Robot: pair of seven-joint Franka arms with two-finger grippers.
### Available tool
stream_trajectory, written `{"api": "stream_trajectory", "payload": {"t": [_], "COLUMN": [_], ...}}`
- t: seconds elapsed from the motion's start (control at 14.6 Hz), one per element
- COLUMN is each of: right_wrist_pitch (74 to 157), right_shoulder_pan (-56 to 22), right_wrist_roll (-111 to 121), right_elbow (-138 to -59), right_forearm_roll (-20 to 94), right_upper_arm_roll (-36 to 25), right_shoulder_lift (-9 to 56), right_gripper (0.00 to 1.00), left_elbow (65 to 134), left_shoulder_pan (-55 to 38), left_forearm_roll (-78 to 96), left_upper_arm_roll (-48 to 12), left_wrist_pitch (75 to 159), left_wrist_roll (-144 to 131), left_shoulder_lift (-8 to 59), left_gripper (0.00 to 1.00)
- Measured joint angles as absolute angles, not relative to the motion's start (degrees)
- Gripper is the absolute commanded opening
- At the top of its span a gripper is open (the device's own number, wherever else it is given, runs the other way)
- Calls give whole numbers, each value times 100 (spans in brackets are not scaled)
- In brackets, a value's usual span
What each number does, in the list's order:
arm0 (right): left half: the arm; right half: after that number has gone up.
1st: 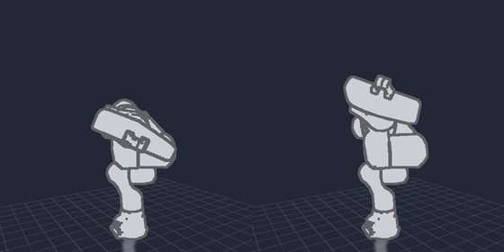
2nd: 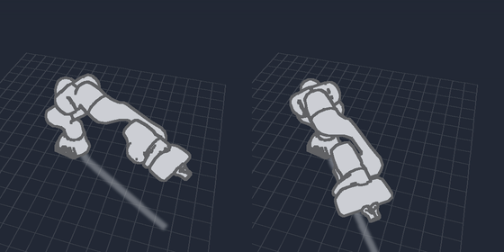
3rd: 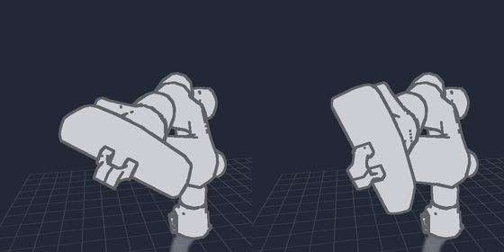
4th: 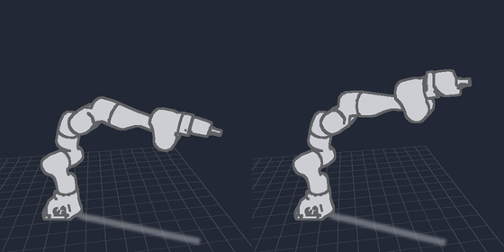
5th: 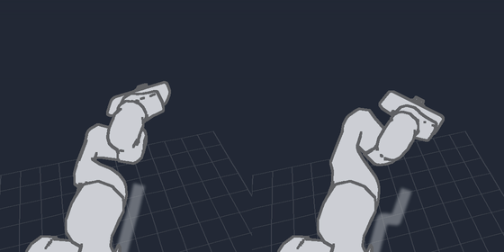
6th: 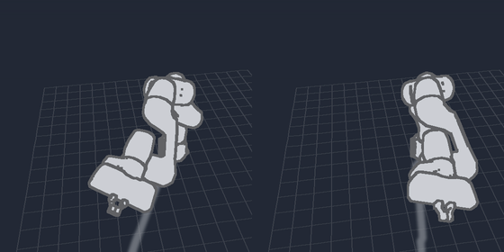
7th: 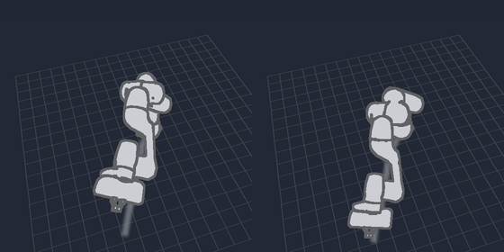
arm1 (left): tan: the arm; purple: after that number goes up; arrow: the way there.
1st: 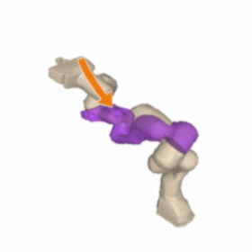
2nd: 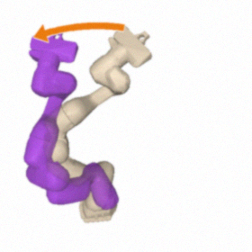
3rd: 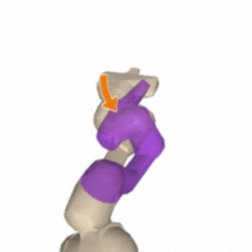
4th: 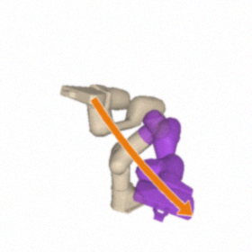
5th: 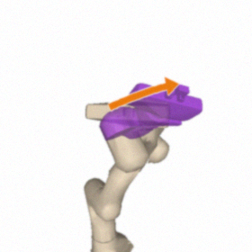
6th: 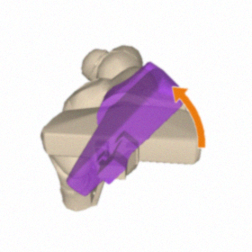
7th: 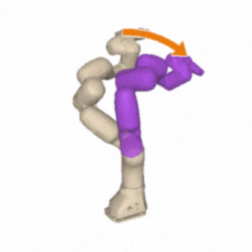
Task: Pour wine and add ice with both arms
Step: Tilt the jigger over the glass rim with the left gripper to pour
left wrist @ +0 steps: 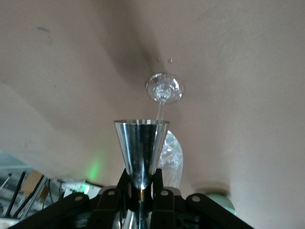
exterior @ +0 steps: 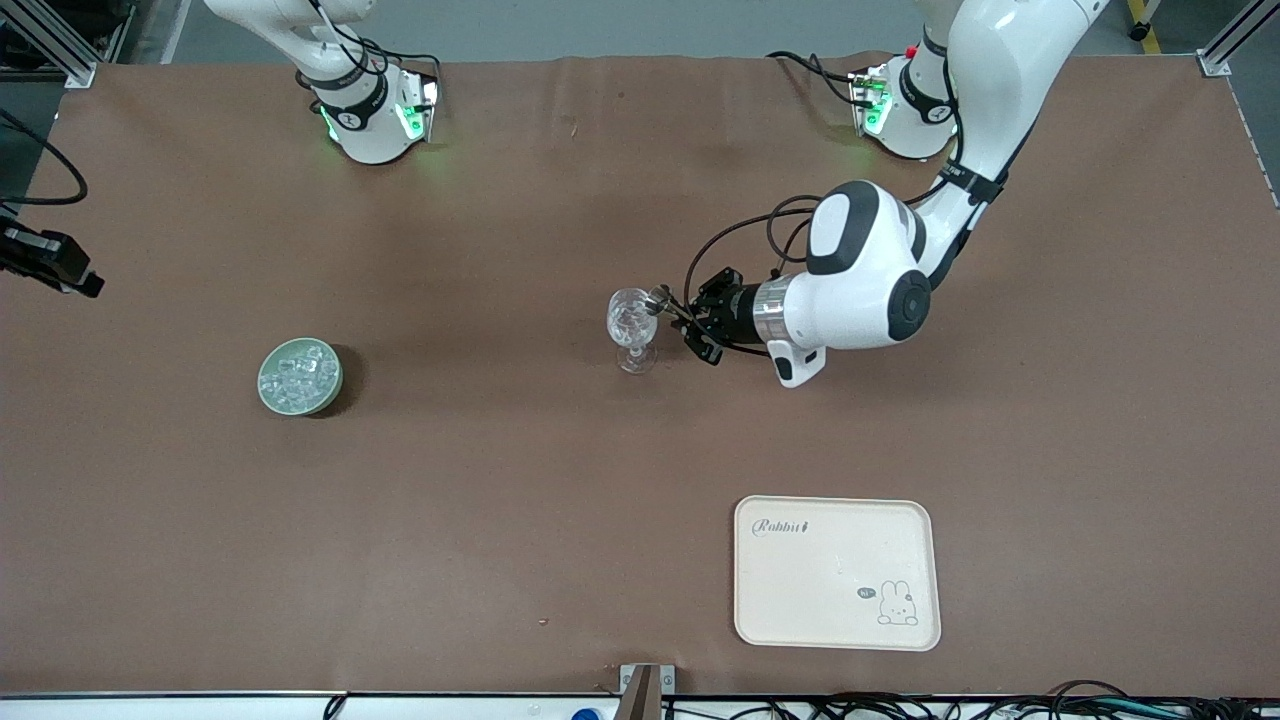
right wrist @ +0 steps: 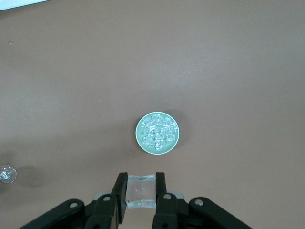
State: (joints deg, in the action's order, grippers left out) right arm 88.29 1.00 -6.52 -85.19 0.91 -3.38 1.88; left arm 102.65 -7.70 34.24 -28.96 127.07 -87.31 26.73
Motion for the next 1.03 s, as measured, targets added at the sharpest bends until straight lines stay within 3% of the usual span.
{"api": "stream_trajectory", "payload": {"t": [1.03], "right_wrist_pitch": [8829], "right_shoulder_pan": [41], "right_wrist_roll": [-794], "right_elbow": [-8519], "right_forearm_roll": [97], "right_upper_arm_roll": [-337], "right_shoulder_lift": [188], "right_gripper": [2], "left_elbow": [10096], "left_shoulder_pan": [-786], "left_forearm_roll": [818], "left_upper_arm_roll": [-3588], "left_wrist_pitch": [12827], "left_wrist_roll": [-10675], "left_shoulder_lift": [2798], "left_gripper": [0]}}
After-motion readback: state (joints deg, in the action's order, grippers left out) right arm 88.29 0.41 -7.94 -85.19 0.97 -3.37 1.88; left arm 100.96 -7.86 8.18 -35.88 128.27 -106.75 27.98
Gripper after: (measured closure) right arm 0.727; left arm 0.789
